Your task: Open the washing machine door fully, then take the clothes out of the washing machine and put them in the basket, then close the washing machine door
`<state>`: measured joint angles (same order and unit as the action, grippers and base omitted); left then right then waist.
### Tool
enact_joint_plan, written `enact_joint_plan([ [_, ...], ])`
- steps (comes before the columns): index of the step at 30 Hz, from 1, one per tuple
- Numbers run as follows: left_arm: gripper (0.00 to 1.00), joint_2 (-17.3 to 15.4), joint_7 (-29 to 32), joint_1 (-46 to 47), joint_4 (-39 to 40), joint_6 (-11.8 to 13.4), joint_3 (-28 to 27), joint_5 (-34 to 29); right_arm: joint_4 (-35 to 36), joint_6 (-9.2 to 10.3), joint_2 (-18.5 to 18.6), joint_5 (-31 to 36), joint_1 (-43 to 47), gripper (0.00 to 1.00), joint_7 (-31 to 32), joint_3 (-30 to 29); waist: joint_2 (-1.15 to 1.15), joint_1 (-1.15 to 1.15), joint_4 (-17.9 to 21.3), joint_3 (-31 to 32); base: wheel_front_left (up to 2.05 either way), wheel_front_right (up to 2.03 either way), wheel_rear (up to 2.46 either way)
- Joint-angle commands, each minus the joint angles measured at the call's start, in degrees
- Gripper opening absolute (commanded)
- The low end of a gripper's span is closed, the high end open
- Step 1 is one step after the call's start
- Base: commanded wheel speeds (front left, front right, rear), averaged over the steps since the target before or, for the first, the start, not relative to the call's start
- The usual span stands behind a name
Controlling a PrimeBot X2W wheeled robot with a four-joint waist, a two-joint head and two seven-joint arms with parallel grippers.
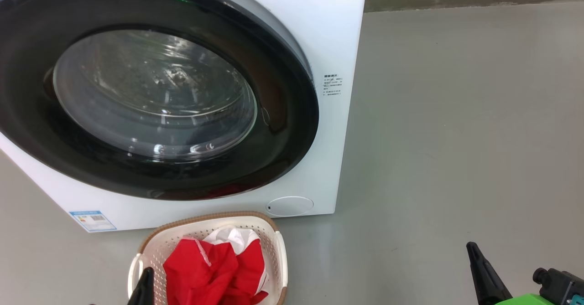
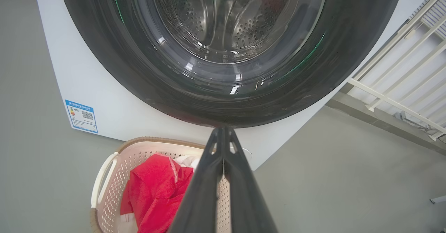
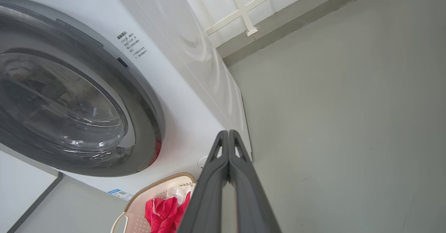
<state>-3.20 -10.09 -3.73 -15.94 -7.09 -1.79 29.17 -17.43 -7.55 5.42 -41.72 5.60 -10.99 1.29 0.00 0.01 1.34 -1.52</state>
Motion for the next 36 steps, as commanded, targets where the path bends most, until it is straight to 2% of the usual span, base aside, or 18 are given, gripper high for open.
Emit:
enact_joint_plan([
  [1,0.00,-0.5,0.3,1.9,1.3,-0.1,-0.9,1.5,1.5,0.01,0.6,-1.3,-2.0,0.00,0.4,-0.3,0.00,-0.01,0.0,0.0,0.00,0.00,0.00],
  [36,0.00,-0.2,5.9,4.6,1.5,-0.2,-2.2,22.4,2.1,0.03,-0.3,-18.2,-5.3,0.00,6.0,-2.6,0.00,-0.01,-0.5,0.5,0.00,0.00,0.00],
])
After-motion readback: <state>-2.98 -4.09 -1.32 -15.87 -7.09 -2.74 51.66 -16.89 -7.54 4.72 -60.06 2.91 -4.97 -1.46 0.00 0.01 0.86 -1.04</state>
